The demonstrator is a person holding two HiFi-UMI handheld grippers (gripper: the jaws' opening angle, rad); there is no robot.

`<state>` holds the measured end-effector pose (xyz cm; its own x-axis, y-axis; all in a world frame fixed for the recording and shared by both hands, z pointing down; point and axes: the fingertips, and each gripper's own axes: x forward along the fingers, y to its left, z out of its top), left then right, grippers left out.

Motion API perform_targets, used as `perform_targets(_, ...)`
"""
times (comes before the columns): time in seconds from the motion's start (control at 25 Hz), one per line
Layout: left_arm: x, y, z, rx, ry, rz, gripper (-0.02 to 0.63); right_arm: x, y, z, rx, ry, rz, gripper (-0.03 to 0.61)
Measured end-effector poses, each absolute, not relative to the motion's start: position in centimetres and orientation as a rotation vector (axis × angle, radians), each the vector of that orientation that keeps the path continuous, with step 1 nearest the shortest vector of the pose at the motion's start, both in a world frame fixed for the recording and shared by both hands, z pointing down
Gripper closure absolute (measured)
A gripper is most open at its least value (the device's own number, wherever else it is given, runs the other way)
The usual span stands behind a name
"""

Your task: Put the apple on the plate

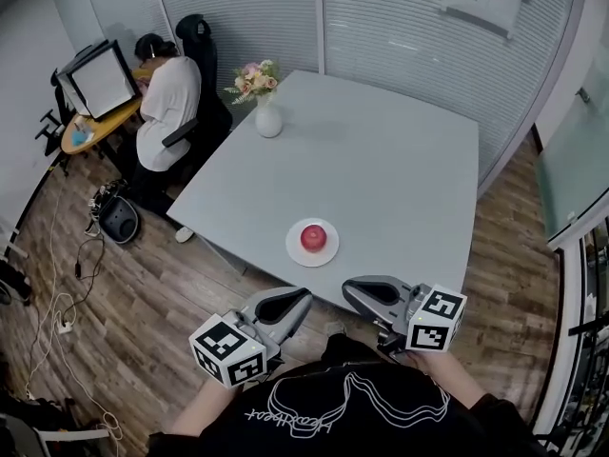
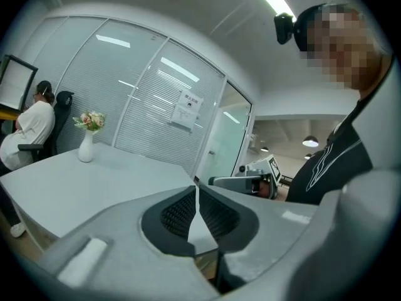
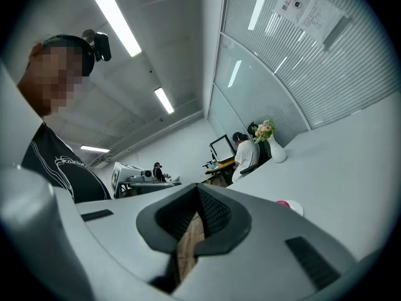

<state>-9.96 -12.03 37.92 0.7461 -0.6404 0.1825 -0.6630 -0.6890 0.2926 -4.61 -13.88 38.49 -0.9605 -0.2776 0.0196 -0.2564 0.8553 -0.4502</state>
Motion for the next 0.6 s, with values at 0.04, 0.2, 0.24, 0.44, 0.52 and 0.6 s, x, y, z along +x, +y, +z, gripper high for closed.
perform_targets(0.04,-9.7,-11.7,37.8,2.607,-0.993,0.082,0.589,-4.6,-13.6,38.6,-0.428,2.986,-0.708,0.571)
perform_targets(0.2,-9.1,-11.3,37.6,2.627,-0.973,0.082,0.594,-4.4,-13.1,38.8,-0.442,2.979,-0.707,0.571)
perform_targets(0.24,-9.2,-11.3,37.4,2.632,-0.968,0.079,0.595,-4.4,-13.1,38.8,-0.445,2.978,-0.713,0.571)
perform_targets(0.44,-9.3,-11.2,37.4,2.625,-0.944,0.047,0.598,-5.0,-13.0,39.7,-0.461,3.001,-0.727,0.571)
perform_targets(0.52,-9.3,-11.0,37.5,2.608,-0.928,0.027,0.600,-4.9,-12.6,39.7,-0.468,3.003,-0.720,0.571)
perform_targets(0.6,-9.3,-10.9,37.3,2.602,-0.913,0.002,0.600,-4.8,-12.5,39.6,-0.480,3.006,-0.712,0.571)
